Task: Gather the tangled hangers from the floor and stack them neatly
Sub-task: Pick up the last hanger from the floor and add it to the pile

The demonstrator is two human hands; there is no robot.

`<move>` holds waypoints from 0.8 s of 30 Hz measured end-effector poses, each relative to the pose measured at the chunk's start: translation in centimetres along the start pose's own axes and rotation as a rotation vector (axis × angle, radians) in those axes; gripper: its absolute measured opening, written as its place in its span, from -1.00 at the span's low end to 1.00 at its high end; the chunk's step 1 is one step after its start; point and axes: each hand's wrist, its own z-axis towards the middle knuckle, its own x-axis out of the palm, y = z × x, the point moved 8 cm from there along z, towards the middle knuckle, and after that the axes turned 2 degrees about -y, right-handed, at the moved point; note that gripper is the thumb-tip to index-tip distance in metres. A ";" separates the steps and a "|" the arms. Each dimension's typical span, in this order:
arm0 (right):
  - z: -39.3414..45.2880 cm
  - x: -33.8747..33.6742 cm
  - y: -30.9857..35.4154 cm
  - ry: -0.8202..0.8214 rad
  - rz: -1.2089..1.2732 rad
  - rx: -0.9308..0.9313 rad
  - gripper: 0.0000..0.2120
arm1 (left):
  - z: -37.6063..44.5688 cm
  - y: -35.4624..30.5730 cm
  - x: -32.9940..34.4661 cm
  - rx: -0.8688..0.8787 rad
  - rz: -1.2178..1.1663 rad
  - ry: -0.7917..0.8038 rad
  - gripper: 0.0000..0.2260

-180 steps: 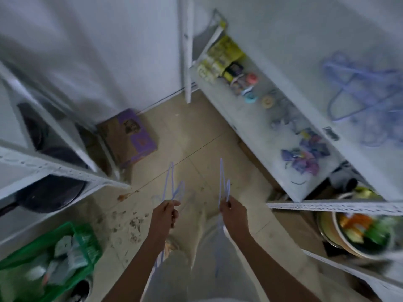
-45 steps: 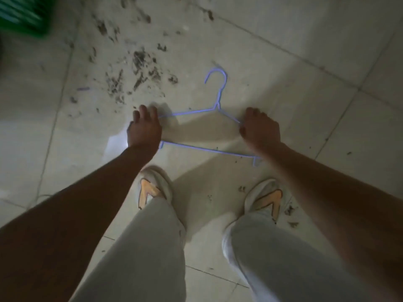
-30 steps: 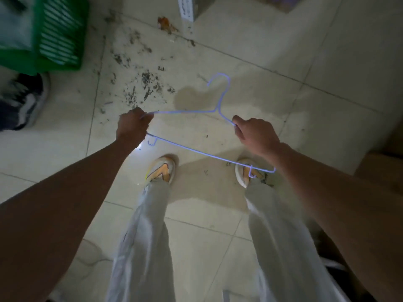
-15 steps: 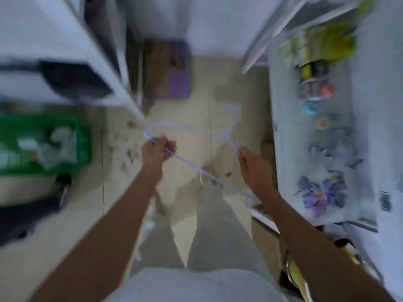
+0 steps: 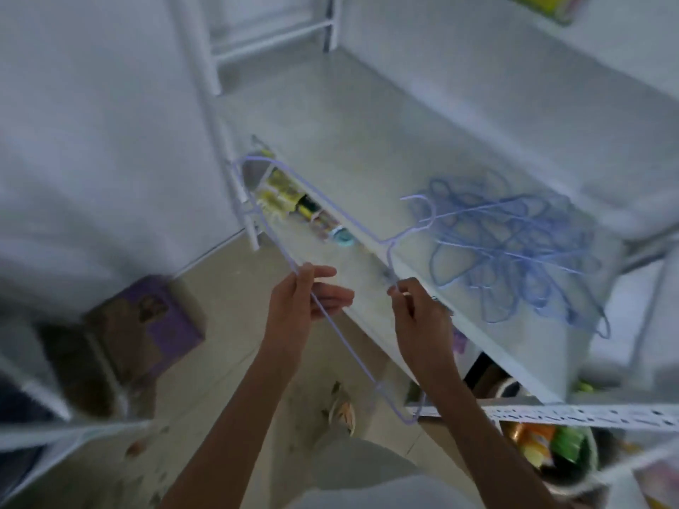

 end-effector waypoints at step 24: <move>10.9 -8.4 -21.1 -0.462 0.181 0.996 -0.78 | 18.2 7.5 31.6 -0.015 0.853 0.682 -0.92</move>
